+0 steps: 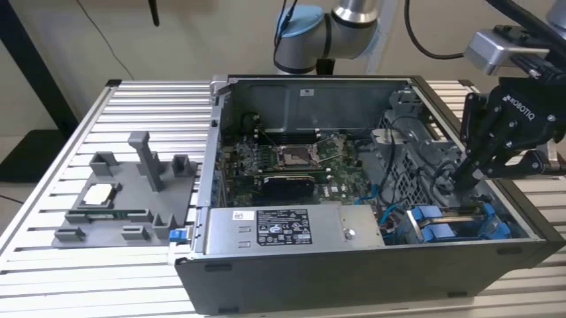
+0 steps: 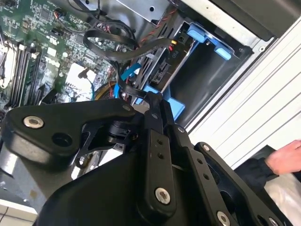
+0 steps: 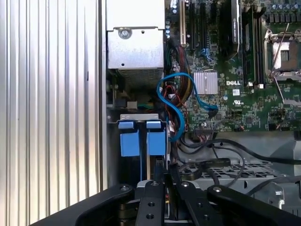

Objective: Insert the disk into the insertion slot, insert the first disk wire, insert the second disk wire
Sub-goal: 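Insert the second disk wire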

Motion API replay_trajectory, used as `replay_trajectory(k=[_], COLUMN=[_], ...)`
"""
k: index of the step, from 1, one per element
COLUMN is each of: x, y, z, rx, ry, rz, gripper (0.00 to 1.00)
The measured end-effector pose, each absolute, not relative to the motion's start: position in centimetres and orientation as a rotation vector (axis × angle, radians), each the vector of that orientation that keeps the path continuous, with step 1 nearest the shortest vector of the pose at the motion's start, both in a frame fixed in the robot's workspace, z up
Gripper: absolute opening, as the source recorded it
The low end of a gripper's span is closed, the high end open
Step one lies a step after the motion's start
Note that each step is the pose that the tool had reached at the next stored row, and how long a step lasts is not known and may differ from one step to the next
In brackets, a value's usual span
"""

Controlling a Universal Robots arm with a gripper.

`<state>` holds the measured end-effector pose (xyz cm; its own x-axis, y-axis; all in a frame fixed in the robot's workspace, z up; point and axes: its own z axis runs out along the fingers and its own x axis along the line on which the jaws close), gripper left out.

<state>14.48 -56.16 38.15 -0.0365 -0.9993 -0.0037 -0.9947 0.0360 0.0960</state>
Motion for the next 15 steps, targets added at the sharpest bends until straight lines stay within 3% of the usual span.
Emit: replay_trajectory(k=[15], x=[13.77], y=[-56.16], z=[37.43], rx=[2.140], ry=[-2.219], rz=[-0.088], gripper=[0.16])
